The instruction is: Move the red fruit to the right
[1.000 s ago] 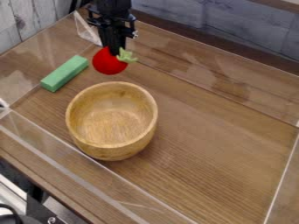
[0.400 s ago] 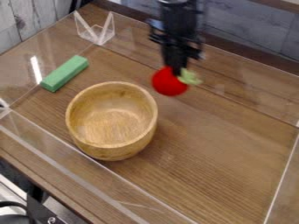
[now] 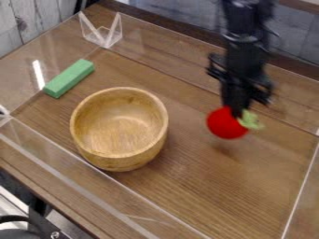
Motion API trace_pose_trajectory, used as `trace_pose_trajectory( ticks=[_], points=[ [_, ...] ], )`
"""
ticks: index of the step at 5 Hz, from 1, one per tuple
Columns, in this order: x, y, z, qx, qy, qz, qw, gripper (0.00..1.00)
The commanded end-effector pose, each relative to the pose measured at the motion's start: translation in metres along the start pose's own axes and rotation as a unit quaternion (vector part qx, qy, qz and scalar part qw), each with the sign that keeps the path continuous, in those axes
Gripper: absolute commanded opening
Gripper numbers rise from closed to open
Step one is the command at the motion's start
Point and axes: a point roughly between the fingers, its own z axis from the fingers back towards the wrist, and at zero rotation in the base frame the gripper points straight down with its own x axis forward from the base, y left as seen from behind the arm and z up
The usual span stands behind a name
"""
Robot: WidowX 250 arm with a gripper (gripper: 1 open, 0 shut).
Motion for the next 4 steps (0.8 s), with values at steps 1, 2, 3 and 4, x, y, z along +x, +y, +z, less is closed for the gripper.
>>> trace_pose_trajectory(
  ticks=[1,2,3,4],
  points=[
    [0.014,-0.012,-0.005,-0.008,-0.032,-0.016,0.9993,0.0],
    [0.014,-0.013,-0.017,-0.02,-0.041,-0.035,0.9983,0.0],
    [0.01,-0.01,-0.02,-0.032,-0.046,-0.035,0.9978,1.0],
    [0.006,-0.006,-0.025,-0.037,-0.045,-0.032,0.9978,1.0]
  ],
)
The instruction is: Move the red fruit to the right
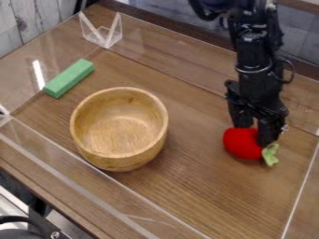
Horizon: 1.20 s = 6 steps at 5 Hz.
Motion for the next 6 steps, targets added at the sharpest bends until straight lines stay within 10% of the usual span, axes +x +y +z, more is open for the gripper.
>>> trace_pose_trajectory(
  ticks=[1,6],
  points=[
    [0.002,-0.001,0.001,0.003,-0.005,0.015,0.9999,1.0],
    [-0.018,-0.004,-0.024,0.001,0.022,0.106,0.9942,1.0]
  ],
)
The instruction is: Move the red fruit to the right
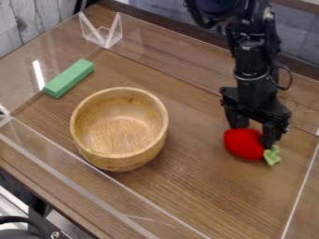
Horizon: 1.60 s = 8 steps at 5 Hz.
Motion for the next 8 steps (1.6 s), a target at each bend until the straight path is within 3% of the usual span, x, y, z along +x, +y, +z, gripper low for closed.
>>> trace_pose_trajectory(
  ticks=[1,3,5,6,7,8],
  points=[
    [-0.022,0.0,-0.01,0.0,0.032,0.016,0.9994,1.0],
    [-0.023,0.003,-0.008,0.001,0.042,0.048,0.998,1.0],
    [-0.028,-0.003,-0.009,0.005,0.06,0.033,0.9976,1.0],
    [-0.037,0.001,0.013,0.006,0.055,0.027,0.9981,1.0],
    [-0.042,0.006,0.036,0.005,0.029,0.041,0.9987,1.0],
    [-0.042,0.004,0.046,0.001,0.015,0.051,0.9986,1.0]
  ],
)
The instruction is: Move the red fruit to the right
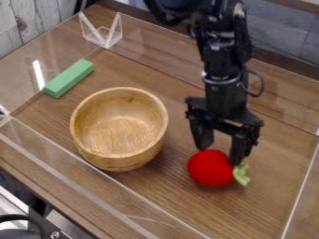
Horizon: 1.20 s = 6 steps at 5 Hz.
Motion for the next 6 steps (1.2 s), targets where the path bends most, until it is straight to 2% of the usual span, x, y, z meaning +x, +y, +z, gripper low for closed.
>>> trace_pose_trajectory(
  ticks=[1,2,3,5,6],
  points=[
    [0.013,-0.016,0.017,0.0,-0.044,0.04,0.9982,1.0],
    [0.023,-0.029,0.022,-0.002,-0.064,0.083,0.9945,1.0],
    [0.033,-0.044,0.022,-0.005,-0.079,0.125,0.989,1.0],
    [0.035,-0.031,0.034,-0.013,-0.087,0.117,0.9892,1.0],
    [0.033,-0.035,0.032,-0.013,-0.094,0.142,0.9854,1.0]
  ],
)
